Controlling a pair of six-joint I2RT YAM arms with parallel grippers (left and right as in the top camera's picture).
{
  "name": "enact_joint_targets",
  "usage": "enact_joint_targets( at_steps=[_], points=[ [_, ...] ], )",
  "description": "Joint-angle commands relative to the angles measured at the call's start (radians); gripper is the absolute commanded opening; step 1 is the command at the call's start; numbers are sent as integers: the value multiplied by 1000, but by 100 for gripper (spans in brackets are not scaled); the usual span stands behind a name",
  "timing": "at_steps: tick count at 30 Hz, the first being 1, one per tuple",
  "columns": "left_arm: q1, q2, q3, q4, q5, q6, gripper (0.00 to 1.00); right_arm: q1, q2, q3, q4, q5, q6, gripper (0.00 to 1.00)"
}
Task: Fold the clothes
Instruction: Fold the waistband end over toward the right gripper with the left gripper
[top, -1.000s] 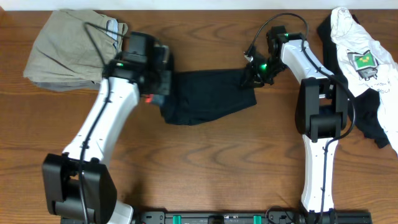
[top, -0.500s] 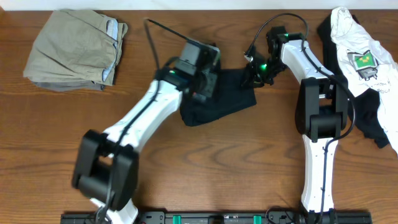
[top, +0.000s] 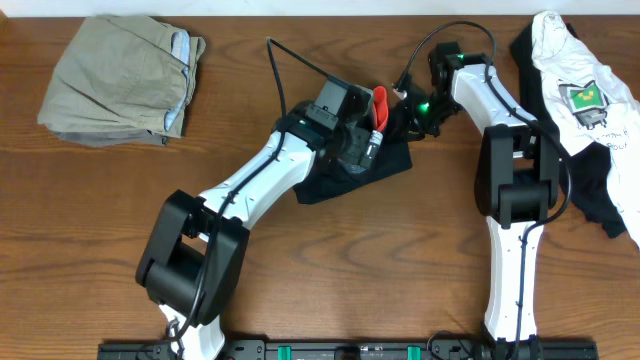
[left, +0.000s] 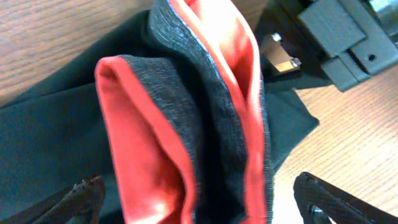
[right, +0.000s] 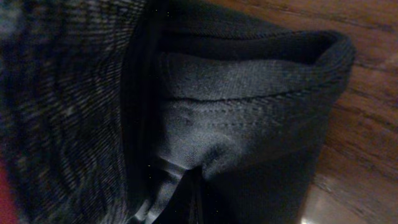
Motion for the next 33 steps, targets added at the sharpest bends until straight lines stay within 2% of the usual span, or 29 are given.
enact_joint_targets(
  at_steps=[1, 8, 13, 17, 19, 21, 25, 30, 33],
  points=[
    [38, -57, 23, -1, -2, -28, 98, 2, 63, -45, 5, 103, 0, 1],
    [143, -229, 23, -50, -2, -31, 98, -23, 27, -5, -24, 45, -8, 1],
    [241, -357, 23, -114, -2, -31, 98, -40, -75, 63, -89, 61, -14, 2],
    [326, -430, 23, -171, -2, -31, 98, -31, -205, 84, -113, 141, -13, 21],
    [367, -447, 23, -205, -2, -31, 98, -12, -270, 84, -112, 196, -3, 34],
    [401, -450, 23, -233, -2, -31, 98, 12, -320, 84, -111, 245, 5, 40],
    [449, -444, 22, -281, -2, -31, 98, 81, -356, 84, -112, 267, 5, 42],
    [478, -443, 22, -301, -2, -31, 98, 190, -332, 76, -102, 267, 5, 41],
    [492, -443, 22, -301, -3, -31, 98, 255, -314, 76, -77, 280, 12, 44]
  ],
)
